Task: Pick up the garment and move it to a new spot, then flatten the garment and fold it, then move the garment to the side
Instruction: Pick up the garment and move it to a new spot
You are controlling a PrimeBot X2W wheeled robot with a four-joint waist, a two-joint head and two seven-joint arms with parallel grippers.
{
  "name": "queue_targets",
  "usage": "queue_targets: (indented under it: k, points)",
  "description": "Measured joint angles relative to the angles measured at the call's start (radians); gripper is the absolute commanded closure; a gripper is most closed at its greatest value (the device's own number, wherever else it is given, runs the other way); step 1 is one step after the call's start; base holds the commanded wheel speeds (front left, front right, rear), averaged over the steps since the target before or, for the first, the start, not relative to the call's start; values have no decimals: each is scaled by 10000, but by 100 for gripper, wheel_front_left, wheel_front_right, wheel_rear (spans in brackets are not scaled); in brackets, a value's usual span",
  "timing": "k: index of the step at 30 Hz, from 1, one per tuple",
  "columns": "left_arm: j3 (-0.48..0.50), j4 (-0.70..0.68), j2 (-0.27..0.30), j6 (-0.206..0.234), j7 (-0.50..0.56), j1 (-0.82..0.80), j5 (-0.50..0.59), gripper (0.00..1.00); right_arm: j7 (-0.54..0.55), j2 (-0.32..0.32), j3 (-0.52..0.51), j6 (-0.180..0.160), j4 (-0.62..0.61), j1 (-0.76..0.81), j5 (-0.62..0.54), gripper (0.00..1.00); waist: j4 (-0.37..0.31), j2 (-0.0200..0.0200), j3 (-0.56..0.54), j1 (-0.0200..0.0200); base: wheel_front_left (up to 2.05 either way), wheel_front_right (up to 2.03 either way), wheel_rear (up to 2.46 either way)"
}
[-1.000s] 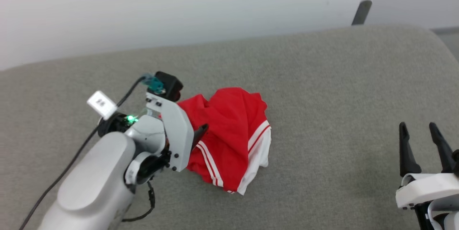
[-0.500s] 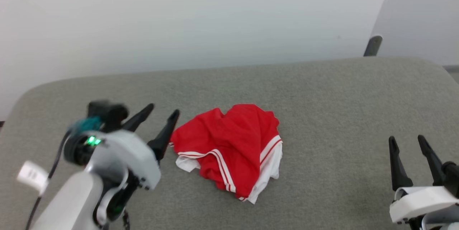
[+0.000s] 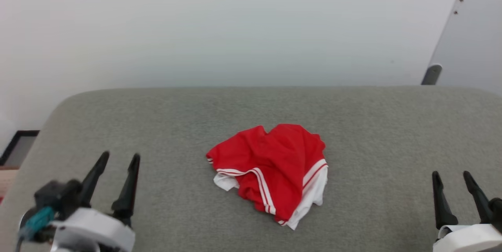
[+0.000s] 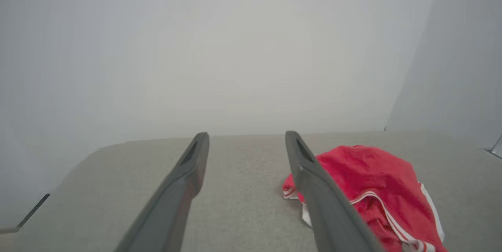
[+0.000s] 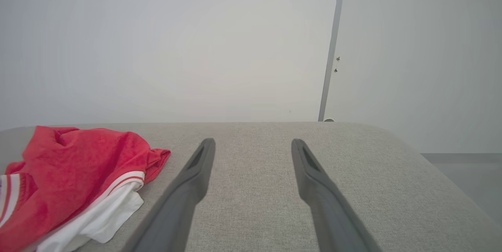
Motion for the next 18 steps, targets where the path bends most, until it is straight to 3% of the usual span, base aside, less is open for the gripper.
queue_targets:
  k: [5,18]
  points:
    - [328,169,134,71,-382,515,27,0,-109,42,-188,0,42,214,4,0,339,0,-110,0,0,0,0]
    - [1565,286,-222,161,-681,1661,-67,0,-240,255,-497,0,-50,591,-2,0,808,0,-270,0,0,0,0]
